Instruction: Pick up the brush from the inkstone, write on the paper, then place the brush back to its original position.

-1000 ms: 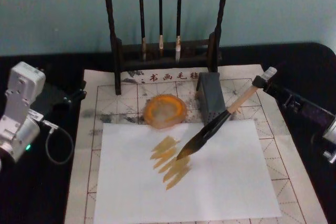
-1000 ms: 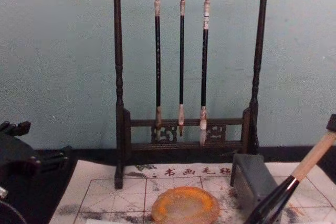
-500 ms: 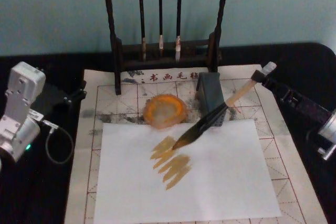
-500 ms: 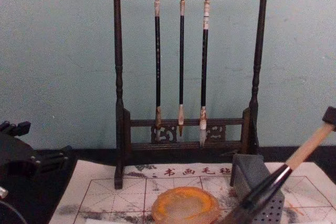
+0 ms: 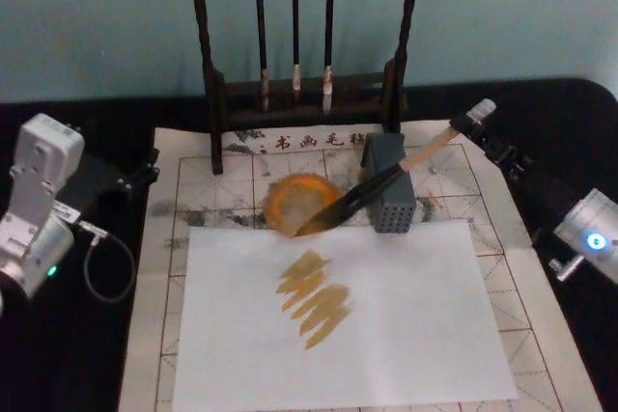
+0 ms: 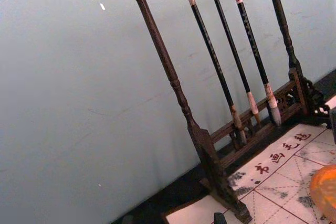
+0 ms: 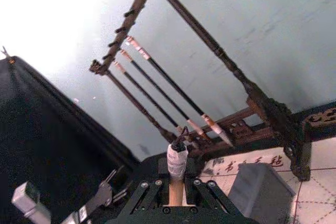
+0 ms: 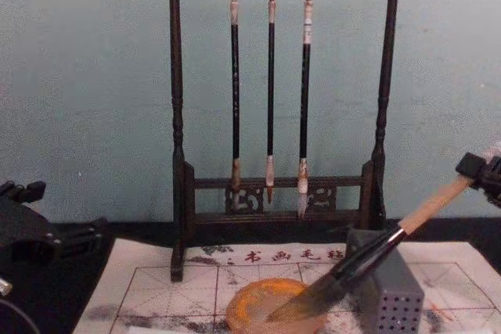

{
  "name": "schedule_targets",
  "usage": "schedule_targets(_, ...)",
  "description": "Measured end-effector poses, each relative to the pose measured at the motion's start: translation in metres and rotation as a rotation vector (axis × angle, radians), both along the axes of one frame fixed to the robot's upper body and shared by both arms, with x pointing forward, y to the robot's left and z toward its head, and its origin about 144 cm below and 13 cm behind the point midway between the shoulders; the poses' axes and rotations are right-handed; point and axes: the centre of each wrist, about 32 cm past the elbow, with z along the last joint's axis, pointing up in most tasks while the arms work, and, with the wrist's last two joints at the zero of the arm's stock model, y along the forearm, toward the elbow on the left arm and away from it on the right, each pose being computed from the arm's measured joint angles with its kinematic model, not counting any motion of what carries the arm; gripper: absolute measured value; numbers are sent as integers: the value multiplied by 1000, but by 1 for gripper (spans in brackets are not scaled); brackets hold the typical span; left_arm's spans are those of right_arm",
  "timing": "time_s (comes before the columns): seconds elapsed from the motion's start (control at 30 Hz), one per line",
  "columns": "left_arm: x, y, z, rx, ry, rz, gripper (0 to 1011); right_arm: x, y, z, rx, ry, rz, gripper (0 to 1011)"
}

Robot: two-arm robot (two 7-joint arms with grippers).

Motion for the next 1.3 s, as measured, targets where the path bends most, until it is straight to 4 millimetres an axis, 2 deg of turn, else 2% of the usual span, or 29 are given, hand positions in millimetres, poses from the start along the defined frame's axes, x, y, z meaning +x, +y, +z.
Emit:
schedule_targets(0.8,0,0,0,0,0,0,1001,21,37,-20,5,37,-105,182)
schedule_targets(1.3,0,0,0,0,0,0,1001,30,44,-28,10,59,-123,182)
